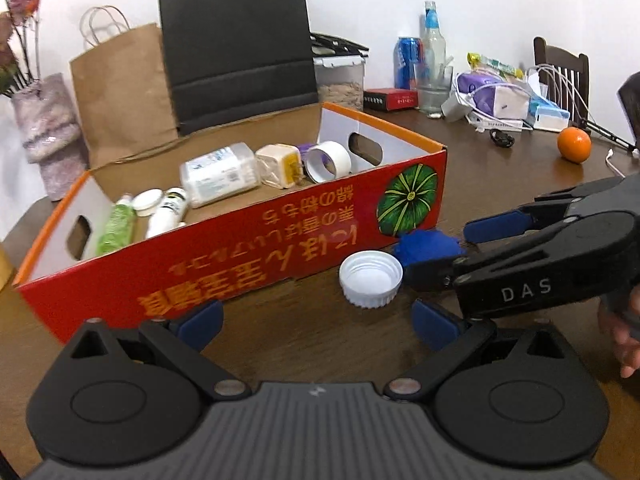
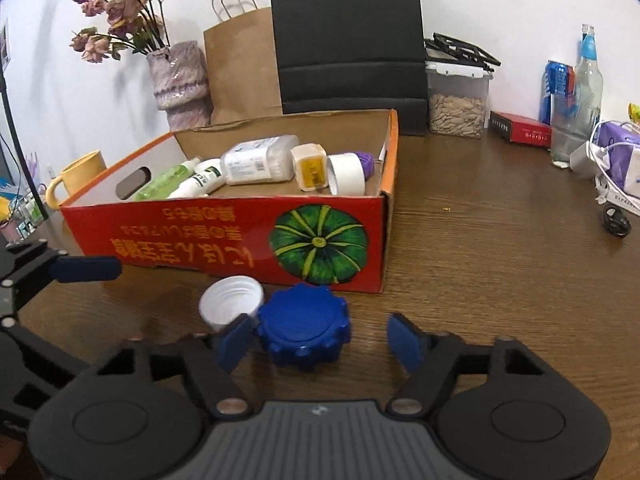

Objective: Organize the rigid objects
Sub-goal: 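Grasp the white bottle cap with the left tool while the right tool grasps the blue lid, then carry the white cap and blue lid into the box and release both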

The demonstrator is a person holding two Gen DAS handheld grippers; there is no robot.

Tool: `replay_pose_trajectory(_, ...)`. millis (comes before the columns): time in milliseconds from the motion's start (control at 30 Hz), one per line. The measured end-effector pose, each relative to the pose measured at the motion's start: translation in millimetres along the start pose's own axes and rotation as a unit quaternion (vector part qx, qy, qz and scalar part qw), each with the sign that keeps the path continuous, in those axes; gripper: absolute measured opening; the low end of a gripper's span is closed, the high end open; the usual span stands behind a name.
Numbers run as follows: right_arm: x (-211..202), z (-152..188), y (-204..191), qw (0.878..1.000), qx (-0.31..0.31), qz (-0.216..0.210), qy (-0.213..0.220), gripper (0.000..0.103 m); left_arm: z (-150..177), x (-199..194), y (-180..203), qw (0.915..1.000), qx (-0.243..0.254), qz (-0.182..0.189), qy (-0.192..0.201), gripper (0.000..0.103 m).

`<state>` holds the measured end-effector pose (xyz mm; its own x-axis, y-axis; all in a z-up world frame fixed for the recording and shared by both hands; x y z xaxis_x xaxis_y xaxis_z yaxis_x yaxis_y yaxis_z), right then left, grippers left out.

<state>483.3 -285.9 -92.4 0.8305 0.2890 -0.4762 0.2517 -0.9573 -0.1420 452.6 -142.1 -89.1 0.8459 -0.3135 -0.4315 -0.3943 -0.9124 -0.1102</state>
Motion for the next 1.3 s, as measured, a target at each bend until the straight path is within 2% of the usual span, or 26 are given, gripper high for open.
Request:
replay_pose_trajectory(133,-4.9,-0.1,11.8,1.0,-0.01,0.005,-0.001,0.052,-2.8,12.8,8.5,0.9997,-0.006,0.024,0.004,0.099)
replay_pose_trajectory(200,-9.1,1.3,24.4,1.0,-0.003,0.015,0.004,0.051,-4.4,21.0,11.8,0.9996,-0.009,0.025,0.0,0.081)
replay_pose_trajectory(233,-11.2,1.9,30.3,1.0,0.001,0.021,0.006,0.051,-5.2,24.6,13.2,0.9996,-0.009,0.027,-0.001,0.077)
replay_pose_trajectory(300,-15.3,3.1,39.9,0.999,0.013,0.029,0.009,0.051,-6.2,31.8,15.8,0.9992,-0.016,0.036,-0.008,0.053)
replay_pose_trajectory(367,-18.8,4.6,44.0,0.999,0.016,0.032,0.011,0.051,-6.8,33.7,17.3,0.9985,-0.027,0.046,-0.008,0.041)
replay_pose_trajectory(533,-25.4,5.1,41.7,0.999,0.01,0.031,0.016,0.051,-8.2,28.0,17.2,0.9988,-0.031,0.037,-0.006,0.041)
replay_pose_trajectory(633,-36.9,0.6,36.3,0.999,0.009,0.029,0.033,0.051,-14.4,9.0,15.1,0.9992,-0.029,0.026,0.009,0.041)
replay_pose_trajectory(733,-57.5,-5.4,22.4,0.998,-0.001,0.023,0.053,0.051,-23.3,-22.8,5.9,0.9983,-0.047,0.012,0.033,0.041)
replay_pose_trajectory(867,-95.9,-13.1,-6.6,0.996,-0.022,0.016,0.089,0.051,-31.8,-82.2,-9.4,0.9941,-0.063,-0.035,0.081,0.041)
replay_pose_trajectory(1033,-156.8,-10.5,-47.7,0.988,-0.042,0.02,0.146,0.051,-32.0,-167.9,-21.1,0.9823,-0.078,-0.085,0.147,0.041)
replay_pose_trajectory(1167,-205.8,1.7,-79.5,0.978,-0.048,0.026,0.202,0.051,-21.5,-235.4,-22.3,0.9694,-0.086,-0.124,0.194,0.041)
replay_pose_trajectory(1300,-244.9,18.7,-116.1,0.966,-0.066,0.015,0.248,0.051,-6.5,-285.0,-24.0,0.9592,-0.096,-0.155,0.216,0.041)
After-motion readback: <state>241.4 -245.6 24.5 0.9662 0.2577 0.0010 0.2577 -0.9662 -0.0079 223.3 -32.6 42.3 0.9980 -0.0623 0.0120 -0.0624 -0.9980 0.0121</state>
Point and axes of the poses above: each gripper's, at about its wrist camera, not at the fingertips, and x roughly the way its jaws point, y to its right, z to its underside, the point moved 5 cm from there along x, roughly the way its jaws point, and after that the axes turned 11 degrees about y, right-handed, at the moved point
